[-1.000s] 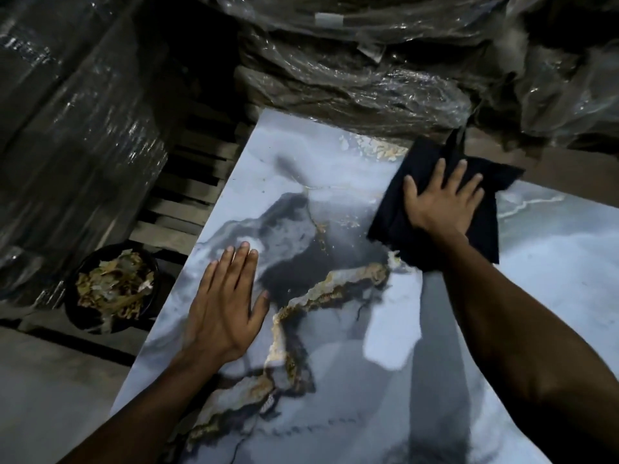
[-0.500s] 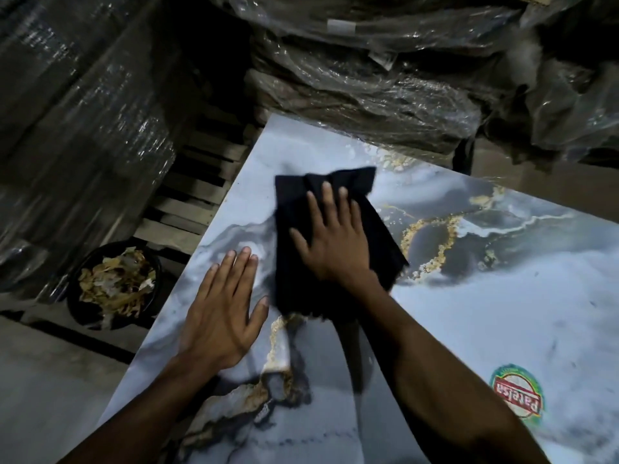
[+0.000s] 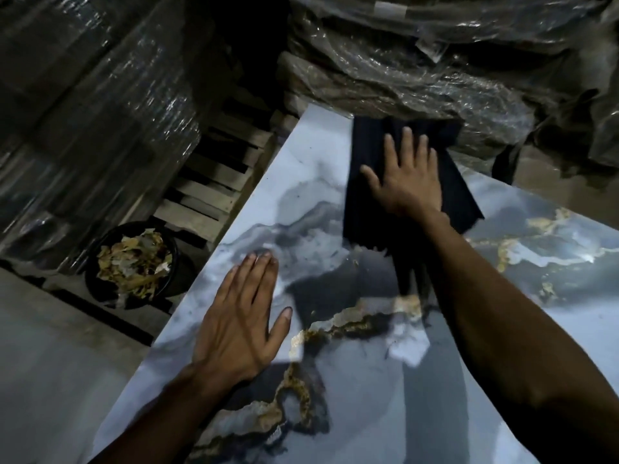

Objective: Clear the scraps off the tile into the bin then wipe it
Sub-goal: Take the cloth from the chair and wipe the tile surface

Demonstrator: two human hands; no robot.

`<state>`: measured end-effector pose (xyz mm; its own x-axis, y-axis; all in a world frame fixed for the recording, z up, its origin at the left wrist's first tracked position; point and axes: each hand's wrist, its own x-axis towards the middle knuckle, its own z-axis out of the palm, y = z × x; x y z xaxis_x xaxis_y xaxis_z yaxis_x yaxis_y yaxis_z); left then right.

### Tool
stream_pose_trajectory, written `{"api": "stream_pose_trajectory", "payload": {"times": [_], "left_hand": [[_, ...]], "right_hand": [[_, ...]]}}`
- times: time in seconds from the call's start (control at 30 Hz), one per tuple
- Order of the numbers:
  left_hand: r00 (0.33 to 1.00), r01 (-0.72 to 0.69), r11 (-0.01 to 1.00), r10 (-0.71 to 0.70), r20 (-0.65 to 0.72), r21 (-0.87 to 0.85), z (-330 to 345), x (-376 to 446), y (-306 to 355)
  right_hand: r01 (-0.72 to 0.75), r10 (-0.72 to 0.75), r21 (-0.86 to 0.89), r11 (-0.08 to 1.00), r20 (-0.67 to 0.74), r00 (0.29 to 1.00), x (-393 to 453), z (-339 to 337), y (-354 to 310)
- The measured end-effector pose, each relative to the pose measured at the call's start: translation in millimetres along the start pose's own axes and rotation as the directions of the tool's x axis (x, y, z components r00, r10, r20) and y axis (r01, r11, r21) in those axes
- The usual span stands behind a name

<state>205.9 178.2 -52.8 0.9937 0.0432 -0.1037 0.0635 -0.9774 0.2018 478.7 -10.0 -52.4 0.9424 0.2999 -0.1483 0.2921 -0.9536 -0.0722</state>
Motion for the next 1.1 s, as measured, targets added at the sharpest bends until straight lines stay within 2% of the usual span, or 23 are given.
{"api": "stream_pose_trajectory", "payload": {"times": [0.17,0.3,0.37,0.5,0.6,0.67,0.77,0.87,1.0,1.1], "left_hand": [[0.997,0.072,0.997,-0.073,-0.033,-0.022,-2.8,-1.7,-0.4],[0.993,0.098,0.995,-0.099,-0.068,-0.017,-6.7,-6.1,-1.5],[0.987,0.137,0.990,-0.140,-0.081,-0.032,-9.2,-13.3,-4.8],[0.972,0.225,0.974,-0.223,-0.068,0.014,-12.7,-49.4,-20.5],[0.955,0.294,0.954,-0.292,-0.044,0.063,-10.8,-81.3,-36.5],[0.954,0.299,0.951,-0.299,-0.018,0.072,-5.6,-94.3,-41.3],[0.952,0.305,0.948,-0.305,-0.017,0.086,-0.2,-99.2,-40.9],[0.947,0.321,0.944,-0.320,-0.026,0.078,-1.6,-97.6,-39.4],[0.947,0.322,0.946,-0.322,-0.019,0.021,-6.6,-96.9,-38.4],[0.946,0.323,0.946,-0.323,-0.013,0.005,-6.9,-96.0,-39.3]], "right_hand": [[0.204,-0.204,-0.023,0.979,0.028,0.979,50.8,0.0,-77.4],[0.415,-0.413,-0.055,0.908,0.048,0.910,67.5,-5.0,-98.5],[0.461,-0.458,-0.075,0.884,0.057,0.887,67.1,-6.1,-100.9],[0.578,-0.569,-0.108,0.809,0.101,0.816,23.5,1.7,-121.7],[0.697,-0.698,-0.062,0.714,0.019,0.716,-41.6,24.1,-148.0],[0.726,-0.726,-0.013,0.688,-0.020,0.687,-81.6,34.9,-159.1],[0.682,-0.681,0.057,0.729,-0.033,0.731,-145.8,43.4,-157.6],[0.533,-0.532,0.030,0.845,-0.035,0.846,-208.7,47.2,-121.9],[0.174,-0.174,-0.014,0.985,-0.034,0.984,-209.7,32.9,-51.8],[-0.122,0.122,-0.019,0.992,0.042,0.992,-144.1,14.0,-30.5]]}}
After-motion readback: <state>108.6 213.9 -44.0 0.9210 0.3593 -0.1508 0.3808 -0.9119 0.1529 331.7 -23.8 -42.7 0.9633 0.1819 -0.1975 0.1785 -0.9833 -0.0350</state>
